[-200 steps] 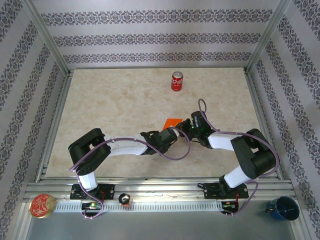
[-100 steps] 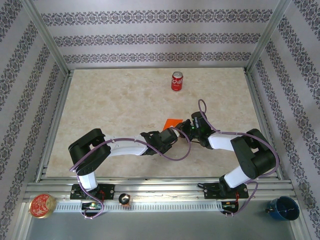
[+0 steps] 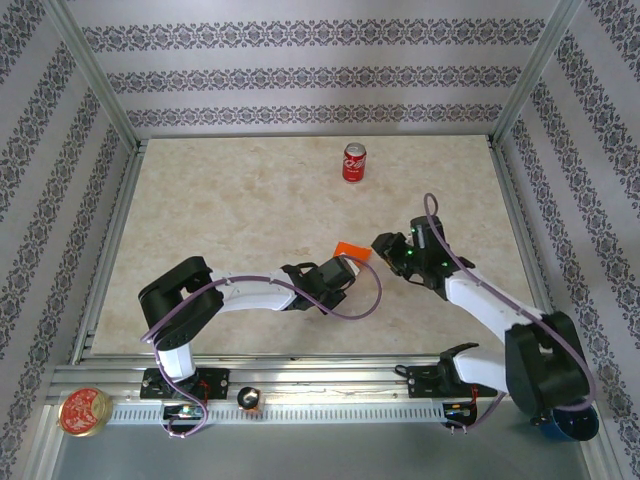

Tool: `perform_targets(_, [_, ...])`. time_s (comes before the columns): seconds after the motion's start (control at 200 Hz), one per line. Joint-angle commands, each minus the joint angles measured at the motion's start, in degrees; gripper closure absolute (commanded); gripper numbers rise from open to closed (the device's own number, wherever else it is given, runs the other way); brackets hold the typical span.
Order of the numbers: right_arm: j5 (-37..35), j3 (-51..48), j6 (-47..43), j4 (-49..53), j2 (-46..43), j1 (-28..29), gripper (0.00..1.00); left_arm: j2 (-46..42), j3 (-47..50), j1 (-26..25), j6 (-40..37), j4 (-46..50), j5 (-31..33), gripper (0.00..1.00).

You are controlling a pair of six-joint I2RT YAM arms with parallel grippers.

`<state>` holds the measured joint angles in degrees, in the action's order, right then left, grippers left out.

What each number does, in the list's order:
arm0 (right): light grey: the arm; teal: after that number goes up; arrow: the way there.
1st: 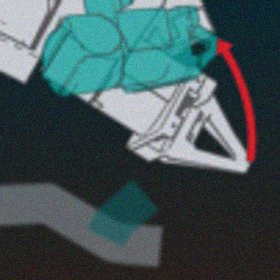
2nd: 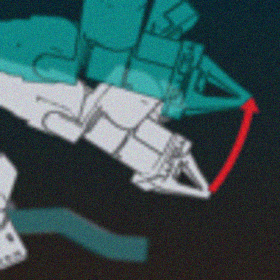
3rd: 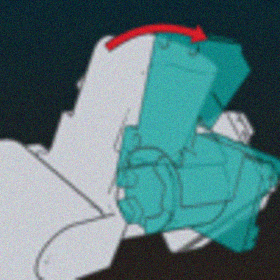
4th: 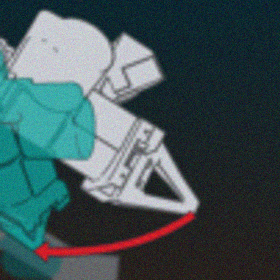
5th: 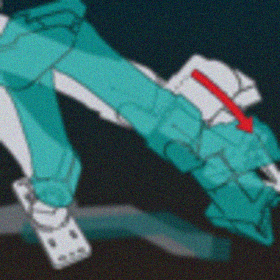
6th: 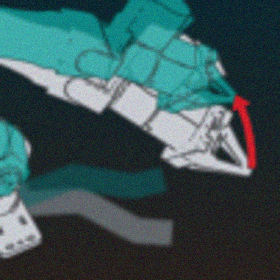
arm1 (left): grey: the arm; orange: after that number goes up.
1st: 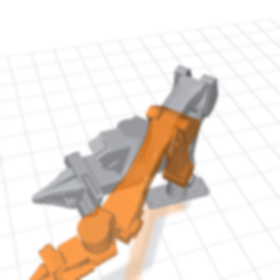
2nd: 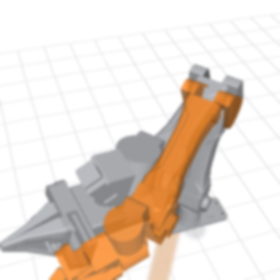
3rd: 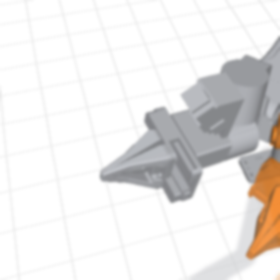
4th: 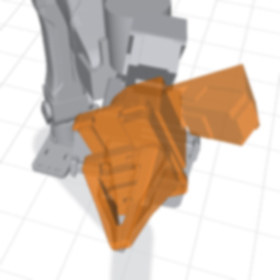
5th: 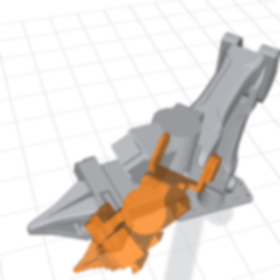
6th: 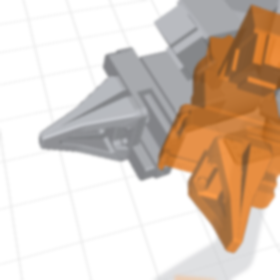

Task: Fold a paper plane with a square sheet of paper (pick it up from the middle)
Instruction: Fold the wing for the fifth time at the center of the table.

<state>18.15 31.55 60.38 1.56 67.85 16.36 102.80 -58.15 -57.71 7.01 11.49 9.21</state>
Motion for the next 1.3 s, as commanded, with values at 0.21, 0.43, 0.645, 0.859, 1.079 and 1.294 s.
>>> perform_targets(0.21, [-1.66, -4.39, -5.77, 3.98, -10.44, -3.29, 0.51, 1.23, 0.49, 5.00, 10.01, -7.23, -18.52, 1.00])
perform_targets(0.43, [4.11, -4.68, -6.28, -0.25, -8.49, -3.55, 0.51, 2.45, 3.28, 9.98, 17.00, -14.39, -30.85, 1.00])
perform_targets(0.645, [9.88, -4.39, -6.64, -3.89, -3.71, -3.56, 0.52, 3.68, 5.94, 12.51, 21.97, -21.63, -37.72, 1.00])
perform_targets(0.859, [12.76, -4.00, -6.96, -5.96, 0.13, -3.08, 0.54, 5.05, 8.25, 14.44, 27.36, -28.60, -41.51, 1.00])
perform_targets(1.079, [15.16, -3.34, -10.20, -6.48, 3.95, -1.67, 0.69, 6.58, 11.24, 15.96, 34.63, -38.74, -45.52, 1.00])
perform_targets(1.294, [16.69, -3.51, -11.51, -10.16, 7.79, 0.25, 0.88, 7.06, 13.35, 16.40, 39.14, -44.42, -46.31, 1.00])
